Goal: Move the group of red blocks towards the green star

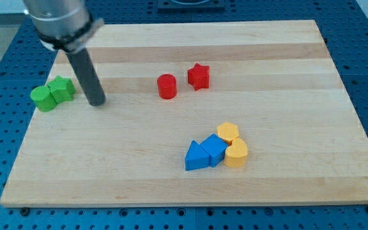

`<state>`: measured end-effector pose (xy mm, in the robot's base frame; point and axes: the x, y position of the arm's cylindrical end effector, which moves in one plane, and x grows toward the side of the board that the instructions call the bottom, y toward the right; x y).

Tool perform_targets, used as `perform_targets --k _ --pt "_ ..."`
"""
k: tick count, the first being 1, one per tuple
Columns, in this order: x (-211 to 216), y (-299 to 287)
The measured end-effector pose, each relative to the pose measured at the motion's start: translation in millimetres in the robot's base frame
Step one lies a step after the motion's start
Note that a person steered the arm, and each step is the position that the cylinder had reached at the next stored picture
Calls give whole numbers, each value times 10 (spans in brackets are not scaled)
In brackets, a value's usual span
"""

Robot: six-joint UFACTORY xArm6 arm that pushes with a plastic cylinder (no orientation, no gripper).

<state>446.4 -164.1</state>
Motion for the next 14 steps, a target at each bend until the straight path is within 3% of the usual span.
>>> perform_targets --k 1,3,4,8,14 --pt "258 739" --pt "-101 2567" --pt "-370 2743" --pt "-808 2194" --pt "-463 1265"
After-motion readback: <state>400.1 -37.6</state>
